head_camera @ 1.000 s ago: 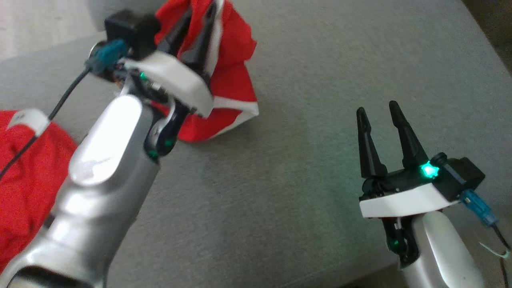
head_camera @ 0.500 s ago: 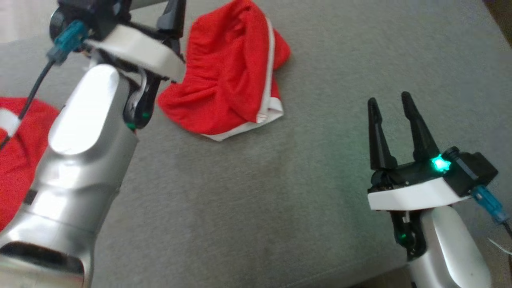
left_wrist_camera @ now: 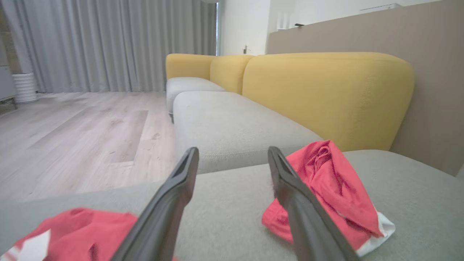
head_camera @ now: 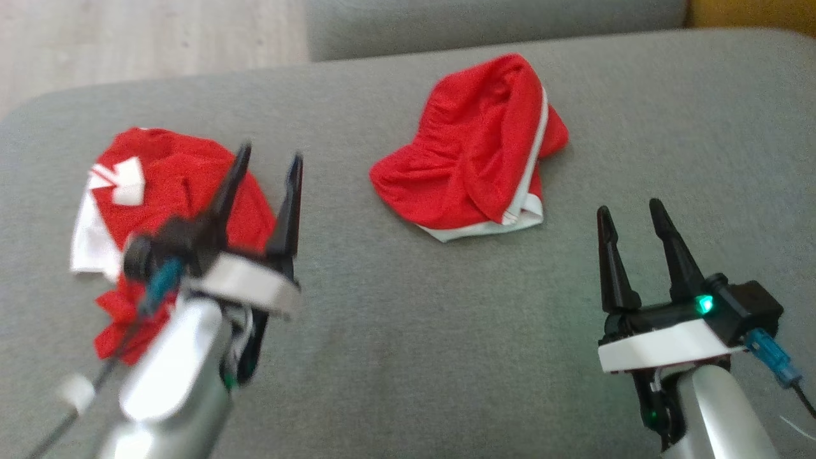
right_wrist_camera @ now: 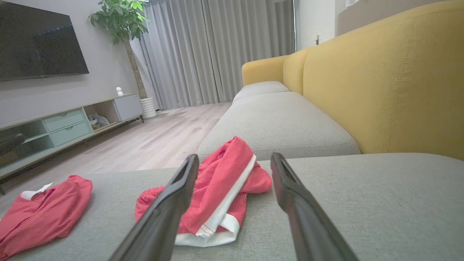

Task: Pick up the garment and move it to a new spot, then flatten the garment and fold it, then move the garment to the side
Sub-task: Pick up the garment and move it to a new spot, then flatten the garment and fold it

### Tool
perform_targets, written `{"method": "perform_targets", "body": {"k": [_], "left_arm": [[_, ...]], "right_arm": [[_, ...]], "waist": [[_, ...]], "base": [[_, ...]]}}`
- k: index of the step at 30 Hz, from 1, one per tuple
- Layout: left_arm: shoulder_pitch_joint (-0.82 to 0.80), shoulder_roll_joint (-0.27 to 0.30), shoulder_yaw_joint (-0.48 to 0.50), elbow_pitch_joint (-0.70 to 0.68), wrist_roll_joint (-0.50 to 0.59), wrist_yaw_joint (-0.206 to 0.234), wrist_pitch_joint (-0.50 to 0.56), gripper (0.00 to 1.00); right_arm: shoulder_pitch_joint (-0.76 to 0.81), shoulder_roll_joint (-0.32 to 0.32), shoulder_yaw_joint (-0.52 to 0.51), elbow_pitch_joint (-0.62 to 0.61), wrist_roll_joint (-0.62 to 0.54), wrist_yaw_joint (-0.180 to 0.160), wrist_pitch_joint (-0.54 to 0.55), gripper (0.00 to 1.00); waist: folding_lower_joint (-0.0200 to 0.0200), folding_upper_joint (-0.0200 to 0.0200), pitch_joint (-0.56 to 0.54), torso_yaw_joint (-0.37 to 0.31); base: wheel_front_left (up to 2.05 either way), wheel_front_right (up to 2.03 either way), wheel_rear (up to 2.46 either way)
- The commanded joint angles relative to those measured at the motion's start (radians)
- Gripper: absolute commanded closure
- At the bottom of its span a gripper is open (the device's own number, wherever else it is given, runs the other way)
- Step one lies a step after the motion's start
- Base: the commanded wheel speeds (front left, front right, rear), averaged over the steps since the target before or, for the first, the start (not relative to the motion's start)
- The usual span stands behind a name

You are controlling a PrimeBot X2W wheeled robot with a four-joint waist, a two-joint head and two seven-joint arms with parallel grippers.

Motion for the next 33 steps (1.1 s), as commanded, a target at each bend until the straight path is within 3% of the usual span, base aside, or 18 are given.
{"method": "perform_targets", "body": {"k": [1,9,13,22,33], "left_arm": [[-0.001,0.032,0.042,-0.047,-0.001,0.019,-0.014,0.0],[0.245,0.016,0.104,-0.147,-0.02,0.102,-0.03,0.0],[0.313,-0.01,0.159,-0.206,-0.016,0.117,-0.031,0.0],[0.333,-0.037,0.191,-0.244,0.032,0.091,-0.031,0.0],[0.286,-0.085,0.181,-0.209,0.05,0.048,-0.031,0.0]], "right_arm": [[-0.009,-0.004,0.02,-0.027,-0.004,-0.001,-0.011,0.0],[0.037,-0.004,0.015,-0.006,0.016,-0.001,-0.011,0.0],[0.047,-0.004,0.019,0.0,0.012,-0.001,-0.011,0.0],[0.01,-0.004,0.022,0.019,-0.025,-0.001,-0.011,0.0],[-0.178,-0.004,0.013,0.25,0.011,-0.001,0.029,0.0]], "waist": [[0.0002,-0.0001,-0.039,0.039],[0.0002,-0.0001,-0.076,0.063],[0.0002,-0.0001,-0.085,0.065],[0.0002,-0.0001,-0.057,0.093],[0.0002,-0.0001,0.028,0.162]], "base": [[0.0,0.0,0.0],[0.0,0.0,0.0],[0.0,0.0,0.0],[0.0,0.0,0.0],[0.0,0.0,0.0]]}}
